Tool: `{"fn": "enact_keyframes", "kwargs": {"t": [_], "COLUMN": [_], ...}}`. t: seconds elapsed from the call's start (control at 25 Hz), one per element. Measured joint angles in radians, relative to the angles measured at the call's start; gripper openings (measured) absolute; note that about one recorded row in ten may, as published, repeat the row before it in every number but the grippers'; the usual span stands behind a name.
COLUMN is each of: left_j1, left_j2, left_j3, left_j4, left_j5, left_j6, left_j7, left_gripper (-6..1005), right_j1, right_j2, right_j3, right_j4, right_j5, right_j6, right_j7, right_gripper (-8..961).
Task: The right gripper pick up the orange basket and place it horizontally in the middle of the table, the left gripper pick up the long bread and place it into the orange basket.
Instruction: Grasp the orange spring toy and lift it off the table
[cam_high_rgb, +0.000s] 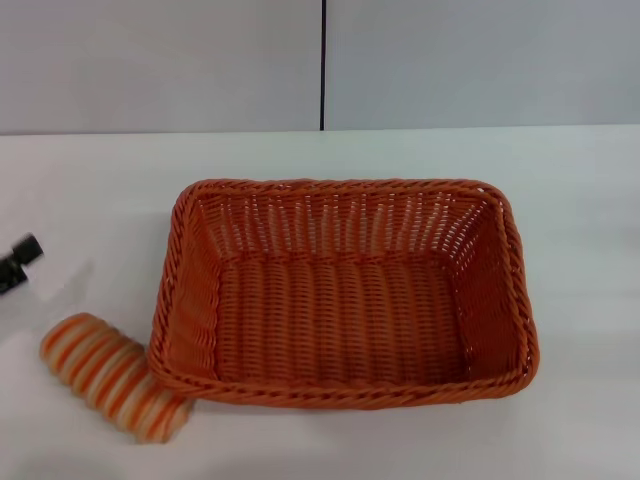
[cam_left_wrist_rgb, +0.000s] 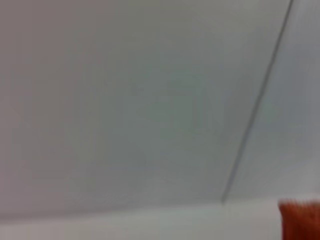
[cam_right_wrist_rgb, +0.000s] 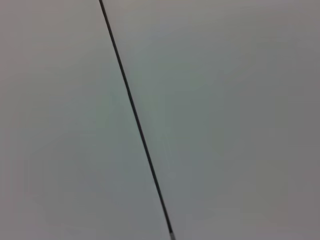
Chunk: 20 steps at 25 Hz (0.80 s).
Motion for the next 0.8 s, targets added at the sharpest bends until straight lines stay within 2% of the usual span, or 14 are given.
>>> {"fn": "enact_keyframes", "kwargs": {"t": [0.28,0.8], "left_j1": [-0.015,0.006], "left_j2": [0.007,0.006], "left_j3": [0.014,0.006], "left_j4": [0.043,0.041], "left_j5": [0.166,0.231], "left_j6": [-0.008,0.004], "left_j7": [-0.109,-0.112], "left_gripper": [793,789], "right_j1": [0.016,0.014], "right_j2": [-0.007,-0.007], "right_j3": [0.001,-0.001], "right_j4": [0.0,0.0], "right_j5": [0.001,0.001], "right_j6": [-0.037,-0.039], "right_j7": [-0.003,-0.003], "right_gripper": [501,501]}}
